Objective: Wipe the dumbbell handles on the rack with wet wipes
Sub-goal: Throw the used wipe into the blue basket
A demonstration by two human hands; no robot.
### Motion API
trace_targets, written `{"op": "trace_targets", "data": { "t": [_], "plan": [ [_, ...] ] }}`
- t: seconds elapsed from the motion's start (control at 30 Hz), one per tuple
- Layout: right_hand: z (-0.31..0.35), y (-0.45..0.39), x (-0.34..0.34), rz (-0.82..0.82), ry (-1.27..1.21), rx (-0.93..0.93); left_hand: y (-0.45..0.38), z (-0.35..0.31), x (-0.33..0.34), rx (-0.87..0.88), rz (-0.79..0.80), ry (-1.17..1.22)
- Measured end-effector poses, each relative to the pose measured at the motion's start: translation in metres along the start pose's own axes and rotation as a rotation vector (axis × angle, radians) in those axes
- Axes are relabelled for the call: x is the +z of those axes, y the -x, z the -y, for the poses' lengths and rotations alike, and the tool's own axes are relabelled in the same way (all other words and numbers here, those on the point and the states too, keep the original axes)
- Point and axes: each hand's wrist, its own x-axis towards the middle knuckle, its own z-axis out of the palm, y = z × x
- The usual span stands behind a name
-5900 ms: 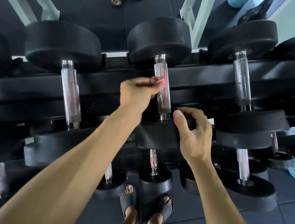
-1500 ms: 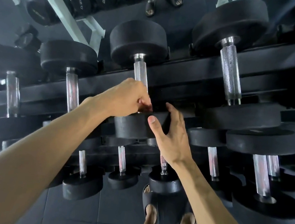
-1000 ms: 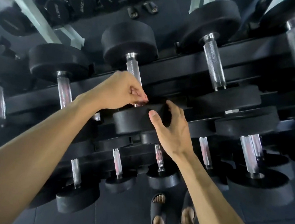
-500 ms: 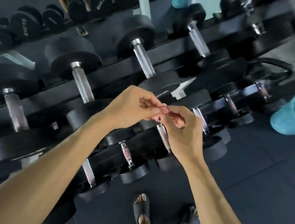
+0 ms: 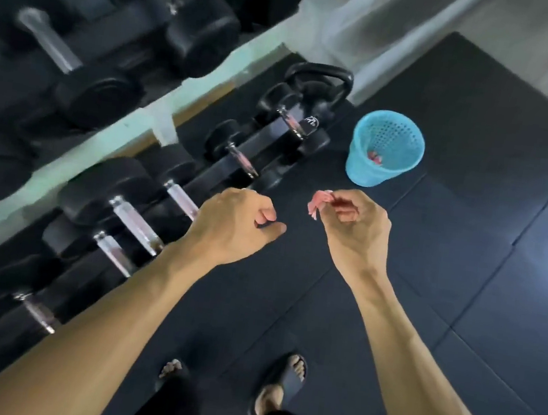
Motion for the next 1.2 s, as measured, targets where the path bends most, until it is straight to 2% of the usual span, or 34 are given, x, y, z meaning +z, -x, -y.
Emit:
{"op": "trace_targets", "data": {
  "t": [0.17, 0.33, 0.53, 0.67, 0.77, 0.93, 1.07, 1.2],
  "plan": [
    [-0.036, -0.078, -0.075, -0.082, 0.064, 0.037, -0.078, -0.077, 0.044, 0.049, 0.027, -0.097],
    [-0.083, -0.171, -0.116, -0.168, 0.133, 0.1, -0.176, -0.123, 0.083, 0.09, 0.024, -0.15],
    [-0.157, -0.334, -0.148, -0.246, 0.233, 0.227, -0.339, -0.161, 0.143, 0.124, 0.111, -0.195],
    [-0.203, -0.443, -0.152, -0.218, 0.255, 0.222, -0.434, -0.176, 0.175, 0.153, 0.138, -0.227],
    [-0.237, -0.499, -0.153, -0.131, 0.295, 0.271, -0.487, -0.182, 0.193, 0.181, 0.133, -0.246],
    [-0.261, -0.515, -0.17, -0.115, 0.266, 0.343, -0.523, -0.188, 0.208, 0.196, 0.193, -0.283],
    [-0.253, -0.483, -0.199, -0.154, 0.286, 0.349, -0.516, -0.207, 0.211, 0.253, 0.247, -0.331],
    [-0.238, -0.436, -0.235, -0.213, 0.326, 0.321, -0.487, -0.239, 0.216, 0.38, 0.28, -0.377]
  ]
}}
